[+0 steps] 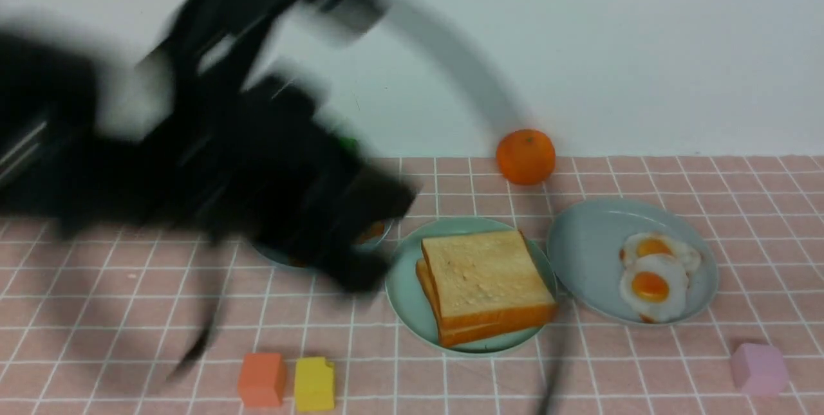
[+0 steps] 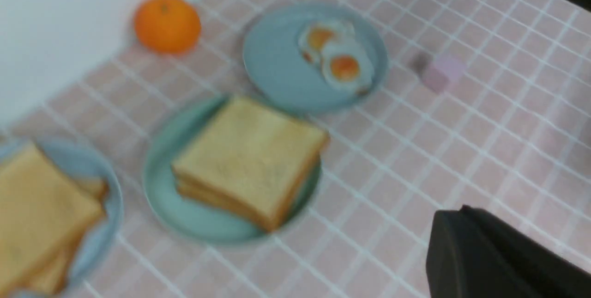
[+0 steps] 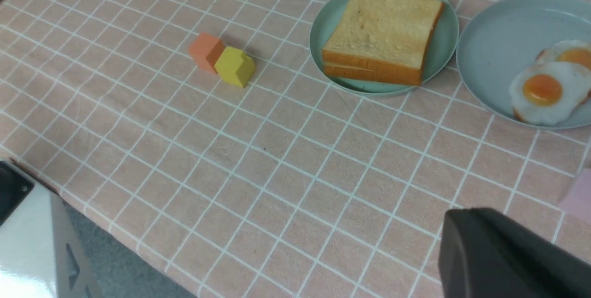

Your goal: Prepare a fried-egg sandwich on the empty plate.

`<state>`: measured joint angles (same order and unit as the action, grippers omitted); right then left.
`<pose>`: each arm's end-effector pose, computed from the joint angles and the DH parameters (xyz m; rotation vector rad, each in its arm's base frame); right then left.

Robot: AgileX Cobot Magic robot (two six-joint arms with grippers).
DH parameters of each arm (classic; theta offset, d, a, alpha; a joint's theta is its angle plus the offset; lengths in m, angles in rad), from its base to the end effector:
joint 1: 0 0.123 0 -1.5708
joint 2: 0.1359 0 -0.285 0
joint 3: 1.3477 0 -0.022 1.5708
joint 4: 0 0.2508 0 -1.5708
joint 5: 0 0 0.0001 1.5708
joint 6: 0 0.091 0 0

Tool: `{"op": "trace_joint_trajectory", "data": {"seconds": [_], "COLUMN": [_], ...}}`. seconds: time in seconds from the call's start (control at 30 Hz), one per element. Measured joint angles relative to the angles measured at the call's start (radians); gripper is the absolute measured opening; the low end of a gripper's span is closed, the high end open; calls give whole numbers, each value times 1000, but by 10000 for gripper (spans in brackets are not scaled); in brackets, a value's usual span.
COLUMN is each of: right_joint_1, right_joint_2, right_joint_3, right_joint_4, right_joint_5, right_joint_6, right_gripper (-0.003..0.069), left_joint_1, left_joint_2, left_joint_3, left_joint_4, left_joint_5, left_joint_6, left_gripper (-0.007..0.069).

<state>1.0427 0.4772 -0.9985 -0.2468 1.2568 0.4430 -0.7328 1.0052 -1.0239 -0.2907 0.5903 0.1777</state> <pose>0.0339 0.0162 0.3955 -0.6182 2.1537 0.5270 0.1453 -0.1504 0.3901 0.7826 1.9426 -0.6568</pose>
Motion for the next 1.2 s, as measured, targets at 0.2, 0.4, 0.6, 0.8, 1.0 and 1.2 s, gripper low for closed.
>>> {"op": "trace_joint_trajectory", "data": {"seconds": [0.2,0.4,0.6,0.8,1.0,1.2], "right_joint_1": [0,0,0,0,-42,-419], "right_joint_2": [-10,-10,-10,-10,-10,-11], "right_joint_3": [14,19,19,19,19,19], "right_joint_4": [-2,33,50,51,57,73], "right_joint_5": [0,0,0,0,0,0], "right_joint_6": [-13,-17,-19,-19,-19,-21], "right_gripper": [7,7,8,10,14,18], "left_joint_1": [0,0,0,0,0,0], "left_joint_2": [-381,-608,-706,-706,-706,-706], "left_joint_3": [354,592,710,720,720,720], "left_joint_4": [-71,-80,-83,-91,-91,-91], "left_joint_5": [-203,-333,-393,-378,-345,-323], "left_joint_6": [-4,-4,-4,-7,-7,-7], "left_gripper": [12,12,12,12,12,12]}}
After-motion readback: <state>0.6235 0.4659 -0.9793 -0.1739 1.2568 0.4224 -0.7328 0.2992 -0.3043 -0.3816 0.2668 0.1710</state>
